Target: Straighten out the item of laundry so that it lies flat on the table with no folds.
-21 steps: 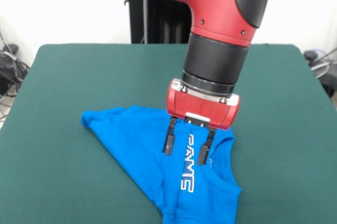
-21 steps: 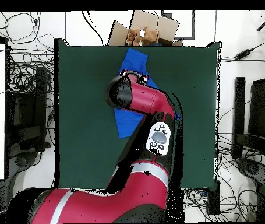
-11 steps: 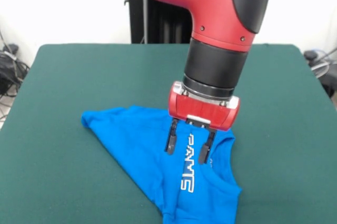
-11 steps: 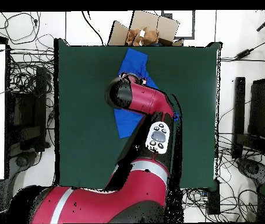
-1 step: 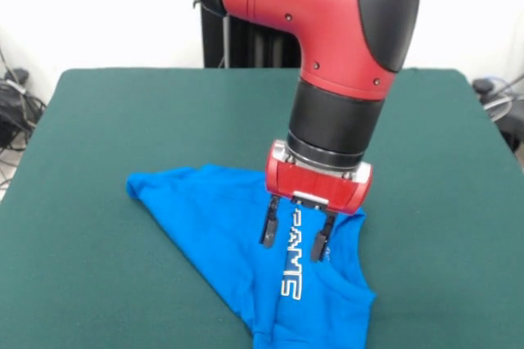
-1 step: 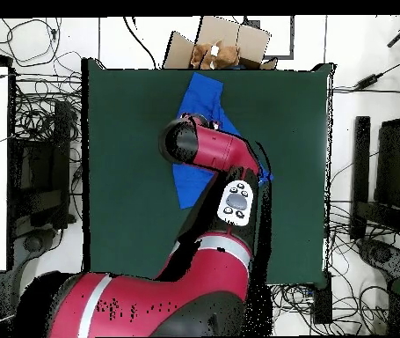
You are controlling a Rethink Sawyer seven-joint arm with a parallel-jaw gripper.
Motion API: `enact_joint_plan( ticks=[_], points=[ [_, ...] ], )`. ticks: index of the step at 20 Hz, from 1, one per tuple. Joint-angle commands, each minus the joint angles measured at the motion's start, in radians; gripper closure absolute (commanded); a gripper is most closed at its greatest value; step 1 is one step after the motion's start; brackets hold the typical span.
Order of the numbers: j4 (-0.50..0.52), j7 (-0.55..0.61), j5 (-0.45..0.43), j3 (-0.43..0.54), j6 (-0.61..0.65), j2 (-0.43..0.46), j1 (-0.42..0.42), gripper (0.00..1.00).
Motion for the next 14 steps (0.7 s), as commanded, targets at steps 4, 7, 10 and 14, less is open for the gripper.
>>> enact_joint_plan(
  ticks=[4,7,10,14],
  points=[
    [0.036,0.075,-0.048,0.128,0.033,0.056,-0.038,0.0],
    [0.037,0.062,-0.058,0.134,0.029,0.055,-0.046,0.0],
    [0.04,0.052,-0.066,0.136,0.035,0.044,-0.051,0.0],
    [0.067,0.037,-0.065,0.154,0.079,-0.012,-0.069,0.0]
  ],
)
